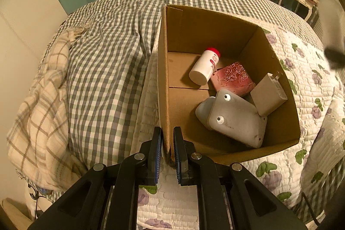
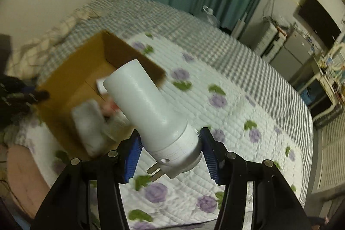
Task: Organize rigid objects
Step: 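Carry the white cylindrical adapter into the box and release it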
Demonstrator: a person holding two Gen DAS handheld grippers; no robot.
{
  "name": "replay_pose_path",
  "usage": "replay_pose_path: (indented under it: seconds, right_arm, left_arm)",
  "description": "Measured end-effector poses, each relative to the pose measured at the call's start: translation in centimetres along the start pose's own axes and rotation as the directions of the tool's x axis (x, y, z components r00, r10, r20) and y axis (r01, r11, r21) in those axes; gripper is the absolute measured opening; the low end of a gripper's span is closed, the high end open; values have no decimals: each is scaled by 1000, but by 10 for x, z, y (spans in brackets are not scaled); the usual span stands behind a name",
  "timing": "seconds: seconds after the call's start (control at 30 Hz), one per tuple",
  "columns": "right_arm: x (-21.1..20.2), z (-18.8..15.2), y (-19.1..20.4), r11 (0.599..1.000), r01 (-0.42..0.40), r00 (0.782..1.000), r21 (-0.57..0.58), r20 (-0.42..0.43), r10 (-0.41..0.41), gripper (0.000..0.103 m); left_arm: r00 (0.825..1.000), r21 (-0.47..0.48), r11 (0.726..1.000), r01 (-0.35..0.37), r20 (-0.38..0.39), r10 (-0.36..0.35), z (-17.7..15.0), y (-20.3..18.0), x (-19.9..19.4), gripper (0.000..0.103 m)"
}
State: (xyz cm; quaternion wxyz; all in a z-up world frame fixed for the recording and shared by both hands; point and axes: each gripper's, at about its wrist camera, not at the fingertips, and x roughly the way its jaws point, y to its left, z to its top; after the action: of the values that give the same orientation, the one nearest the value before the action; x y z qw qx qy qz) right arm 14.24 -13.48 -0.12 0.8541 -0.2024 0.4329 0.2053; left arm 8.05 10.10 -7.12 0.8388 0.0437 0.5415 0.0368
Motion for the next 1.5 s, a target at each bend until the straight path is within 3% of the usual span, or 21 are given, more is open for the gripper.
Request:
replay_pose_path:
  seconds: [0.27,0.53,0.73,1.1,1.3,1.4,1.5]
  right_arm:
    - [-20,59,26,999,-40,992,19,118,38,53]
    - [22,71,22,988,-97,985,116,157,78,53]
    - [61,67,19,968,-176,981,180,112,157,53]
    - [112,51,31,968,-172,984,183,-8,177,53]
    - [120,45,29,950,-215,975,226,-13,224,55]
    - [117,43,26,944,-221,974,244,7,226,76]
    - [113,44,23,936,-230,972,267,22,232,81]
  left_arm:
    - [1000,-6,1000,3,0,-3,0,-1,0,11]
    - [1000,-3,1000,-8,-8,8,2,-2,2,11]
    - [1000,-3,1000,-16,-11,16,2,-3,3,11]
    - [1000,3,1000,-13,-15,13,2,0,3,11]
    - [1000,0,1000,-10,-15,10,2,1,4,11]
    - [1000,3,1000,-11,-14,11,2,0,4,11]
    - [1000,5,1000,-19,-16,20,3,0,4,11]
